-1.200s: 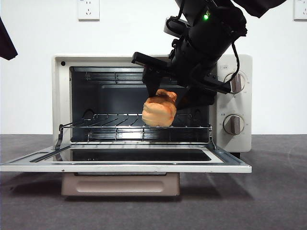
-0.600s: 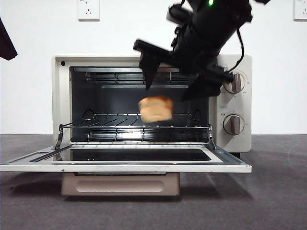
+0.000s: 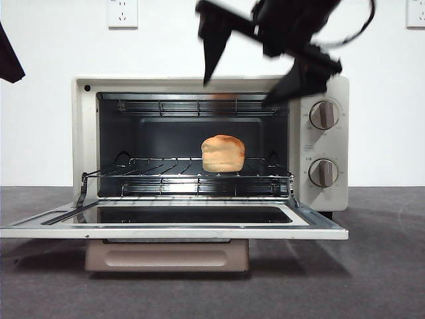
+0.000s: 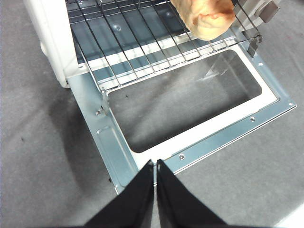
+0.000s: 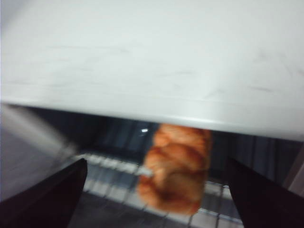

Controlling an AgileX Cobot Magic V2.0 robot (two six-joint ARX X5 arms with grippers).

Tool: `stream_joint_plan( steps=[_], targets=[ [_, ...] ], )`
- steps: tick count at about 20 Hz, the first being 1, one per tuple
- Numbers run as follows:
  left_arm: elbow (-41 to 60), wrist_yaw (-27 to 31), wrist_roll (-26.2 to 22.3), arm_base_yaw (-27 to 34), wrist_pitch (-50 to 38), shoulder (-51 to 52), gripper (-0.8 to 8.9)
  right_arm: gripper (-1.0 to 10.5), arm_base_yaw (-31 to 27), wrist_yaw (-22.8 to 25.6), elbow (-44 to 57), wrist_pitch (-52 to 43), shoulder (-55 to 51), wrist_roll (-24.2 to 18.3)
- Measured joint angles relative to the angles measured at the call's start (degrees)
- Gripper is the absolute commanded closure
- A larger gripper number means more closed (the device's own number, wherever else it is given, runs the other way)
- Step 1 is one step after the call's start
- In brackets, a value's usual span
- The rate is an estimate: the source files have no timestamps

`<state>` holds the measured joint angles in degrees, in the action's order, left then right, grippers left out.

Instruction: The left arm flap open the oven, the right arm pick bread and place it into oven, the left arm flap close the oven

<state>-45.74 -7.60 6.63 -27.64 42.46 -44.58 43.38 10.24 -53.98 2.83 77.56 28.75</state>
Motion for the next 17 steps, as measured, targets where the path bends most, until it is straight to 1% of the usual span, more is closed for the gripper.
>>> stream_joint_plan(
  steps=[3, 5, 8, 13, 17],
  targets=[
    [0.0, 0.0, 0.0, 0.0, -0.9, 0.0, 7.97, 4.8, 0.4, -3.8, 0.0, 4.3, -4.6, -2.1],
    [0.0, 0.0, 0.0, 0.0, -1.2, 0.0, 7.97, 4.8, 0.4, -7.9, 0.0, 8.3, -7.7, -4.3],
    [0.0, 0.0, 0.0, 0.4, -2.0, 0.0, 7.97, 4.8, 0.4, -11.8, 0.0, 14.9, -11.8, -7.9],
    [0.0, 0.0, 0.4, 1.3, -3.2, 0.0, 7.97, 4.8, 0.3, -15.9, 0.0, 26.7, -18.5, -14.2],
    [0.0, 0.0, 0.6, 1.4, -3.2, 0.0, 7.97, 4.8, 0.3, -16.2, 0.0, 35.0, -22.7, -17.2]
  ],
)
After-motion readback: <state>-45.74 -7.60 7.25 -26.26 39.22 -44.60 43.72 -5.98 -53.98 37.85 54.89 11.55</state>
